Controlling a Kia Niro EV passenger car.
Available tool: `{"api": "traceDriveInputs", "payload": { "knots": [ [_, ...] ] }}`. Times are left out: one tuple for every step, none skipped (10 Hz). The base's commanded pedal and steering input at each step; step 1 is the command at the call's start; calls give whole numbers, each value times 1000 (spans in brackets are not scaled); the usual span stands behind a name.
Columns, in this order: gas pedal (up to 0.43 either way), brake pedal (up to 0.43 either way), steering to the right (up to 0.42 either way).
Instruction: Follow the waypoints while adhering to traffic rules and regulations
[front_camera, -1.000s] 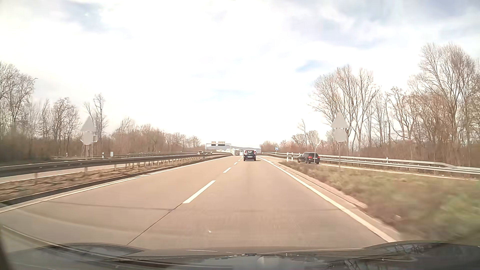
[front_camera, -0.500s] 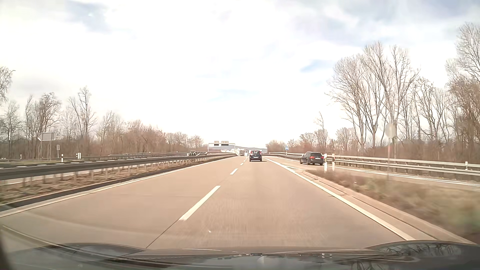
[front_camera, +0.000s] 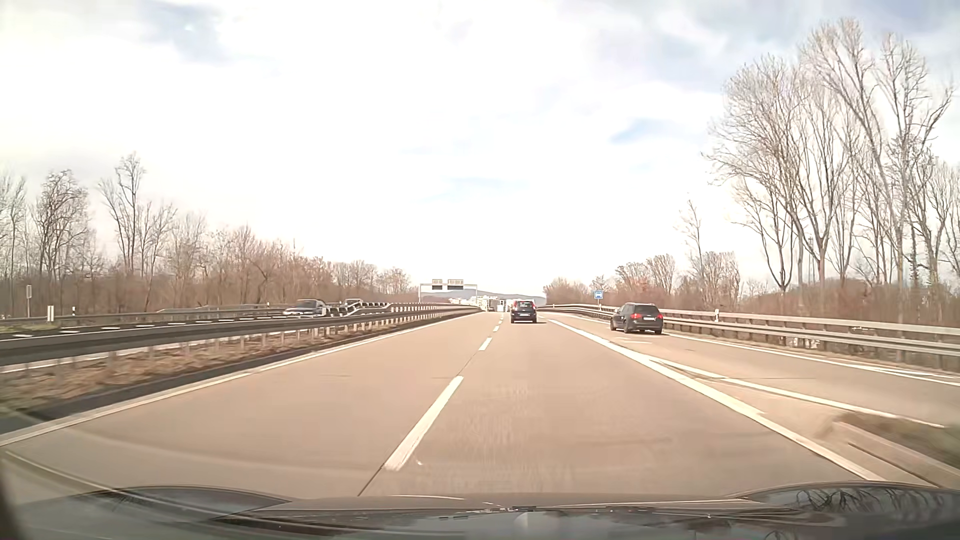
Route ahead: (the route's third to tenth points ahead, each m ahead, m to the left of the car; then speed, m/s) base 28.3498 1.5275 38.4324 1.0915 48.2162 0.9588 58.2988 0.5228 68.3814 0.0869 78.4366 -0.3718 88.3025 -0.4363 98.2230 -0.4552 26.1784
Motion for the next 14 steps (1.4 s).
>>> {"api": "traceDriveInputs", "payload": {
  "knots": [
    [280,0,-4],
    [287,0,-4],
    [287,0,-2],
    [287,0,-1],
    [287,0,-1],
    [287,0,-1],
    [287,0,0],
    [287,0,0],
    [287,0,0],
    [287,0,0],
    [287,0,1],
    [287,0,1],
    [287,0,2],
    [287,0,2]
  ]
}}
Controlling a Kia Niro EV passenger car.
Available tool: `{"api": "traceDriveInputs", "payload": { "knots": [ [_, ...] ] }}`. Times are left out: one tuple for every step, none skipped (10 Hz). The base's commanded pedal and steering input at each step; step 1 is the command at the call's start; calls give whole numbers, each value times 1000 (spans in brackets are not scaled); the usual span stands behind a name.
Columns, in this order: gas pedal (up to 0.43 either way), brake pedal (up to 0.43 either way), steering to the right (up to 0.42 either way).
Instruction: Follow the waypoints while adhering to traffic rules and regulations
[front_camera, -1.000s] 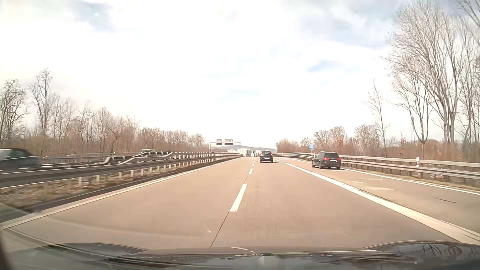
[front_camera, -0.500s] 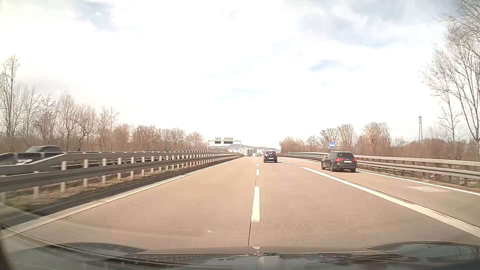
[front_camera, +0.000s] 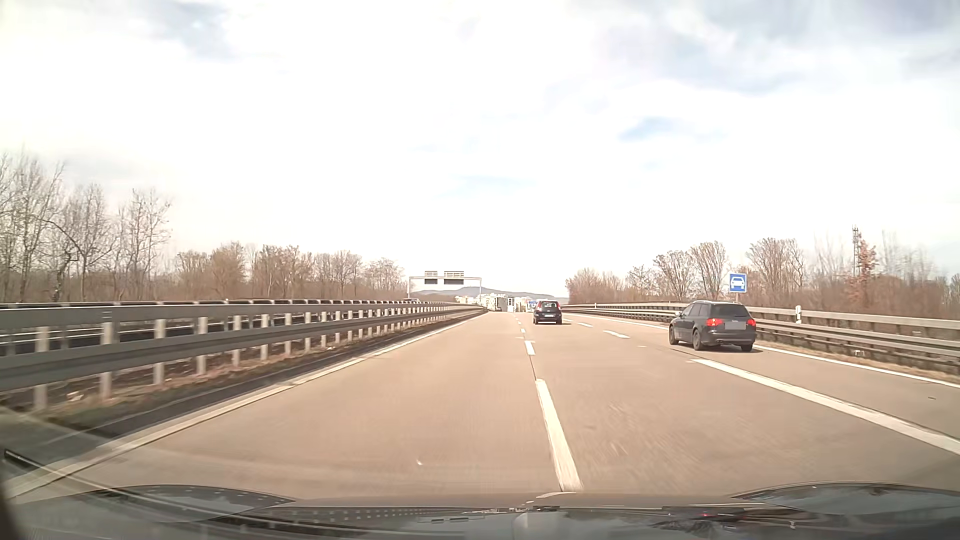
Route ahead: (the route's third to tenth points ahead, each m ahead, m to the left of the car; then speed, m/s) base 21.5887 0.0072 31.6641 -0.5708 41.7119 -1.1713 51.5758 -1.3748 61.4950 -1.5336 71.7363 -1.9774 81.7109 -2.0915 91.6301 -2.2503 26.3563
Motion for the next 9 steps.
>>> {"api": "traceDriveInputs", "payload": {
  "knots": [
    [287,0,3],
    [287,0,3],
    [287,0,3],
    [287,0,3],
    [287,0,3],
    [287,0,3],
    [287,0,3],
    [287,0,3],
    [287,0,3]
  ]
}}
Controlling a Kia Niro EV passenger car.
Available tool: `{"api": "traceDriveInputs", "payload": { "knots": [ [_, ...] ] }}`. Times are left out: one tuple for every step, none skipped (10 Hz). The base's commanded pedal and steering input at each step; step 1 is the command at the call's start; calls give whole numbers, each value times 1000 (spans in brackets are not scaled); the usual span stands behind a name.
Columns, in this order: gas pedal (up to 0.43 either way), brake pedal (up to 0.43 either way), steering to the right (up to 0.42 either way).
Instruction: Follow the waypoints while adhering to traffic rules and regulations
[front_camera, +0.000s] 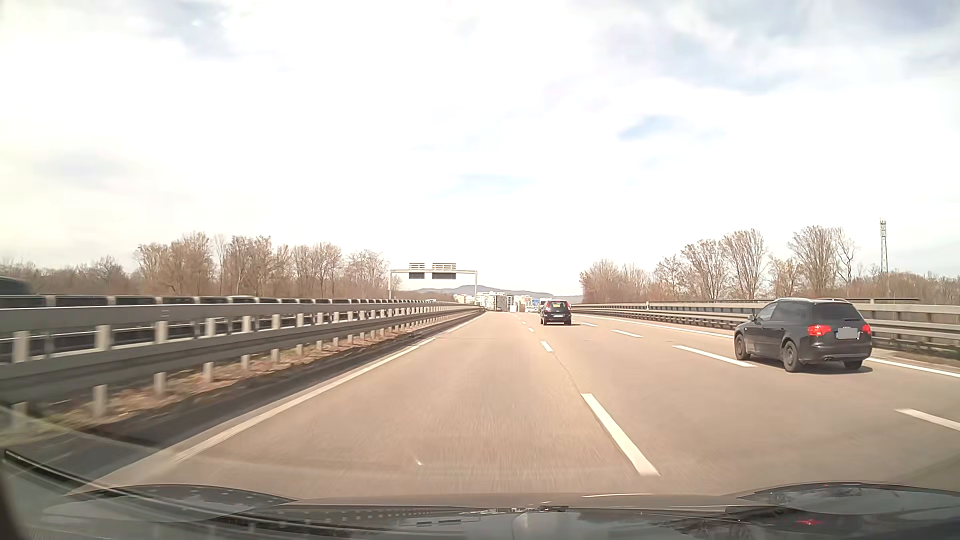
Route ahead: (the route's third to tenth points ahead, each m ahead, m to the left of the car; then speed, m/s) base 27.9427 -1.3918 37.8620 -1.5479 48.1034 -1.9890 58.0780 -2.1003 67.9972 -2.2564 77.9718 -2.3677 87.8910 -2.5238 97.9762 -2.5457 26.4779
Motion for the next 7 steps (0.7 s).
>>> {"api": "traceDriveInputs", "payload": {
  "knots": [
    [287,0,3],
    [287,0,3],
    [287,0,3],
    [287,0,3],
    [287,0,3],
    [287,0,2],
    [287,0,2]
  ]
}}
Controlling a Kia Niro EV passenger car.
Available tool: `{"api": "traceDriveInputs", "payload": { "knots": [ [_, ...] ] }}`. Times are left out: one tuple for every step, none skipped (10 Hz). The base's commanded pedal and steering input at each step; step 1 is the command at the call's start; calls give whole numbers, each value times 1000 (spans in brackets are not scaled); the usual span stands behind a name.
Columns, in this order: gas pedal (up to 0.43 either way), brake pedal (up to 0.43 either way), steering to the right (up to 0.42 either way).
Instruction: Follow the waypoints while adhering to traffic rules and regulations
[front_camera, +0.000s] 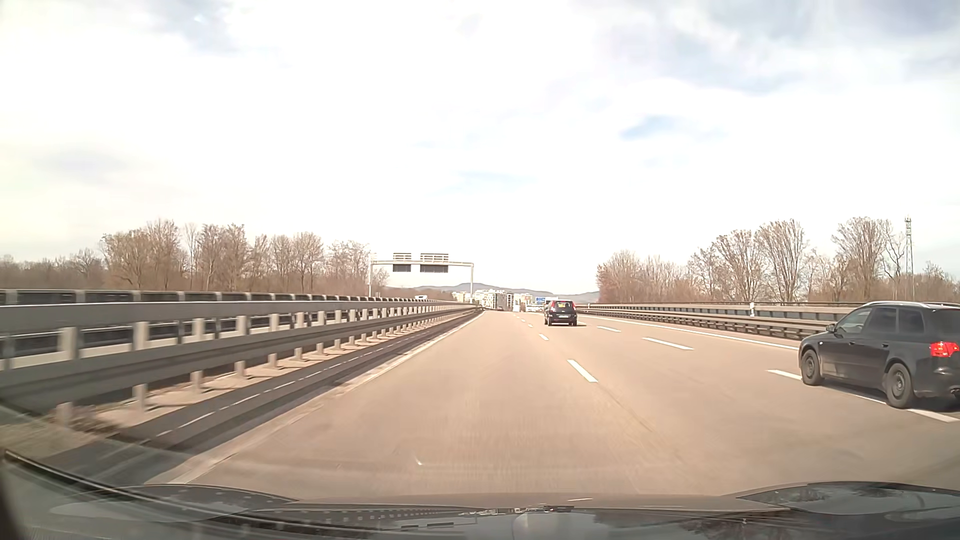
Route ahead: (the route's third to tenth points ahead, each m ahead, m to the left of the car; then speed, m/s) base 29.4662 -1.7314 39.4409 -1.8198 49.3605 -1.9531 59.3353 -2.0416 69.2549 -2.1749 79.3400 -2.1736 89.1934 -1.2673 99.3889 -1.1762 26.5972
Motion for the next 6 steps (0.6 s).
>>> {"api": "traceDriveInputs", "payload": {
  "knots": [
    [287,0,2],
    [287,0,2],
    [287,0,2],
    [287,0,2],
    [287,0,2],
    [287,0,2]
  ]
}}
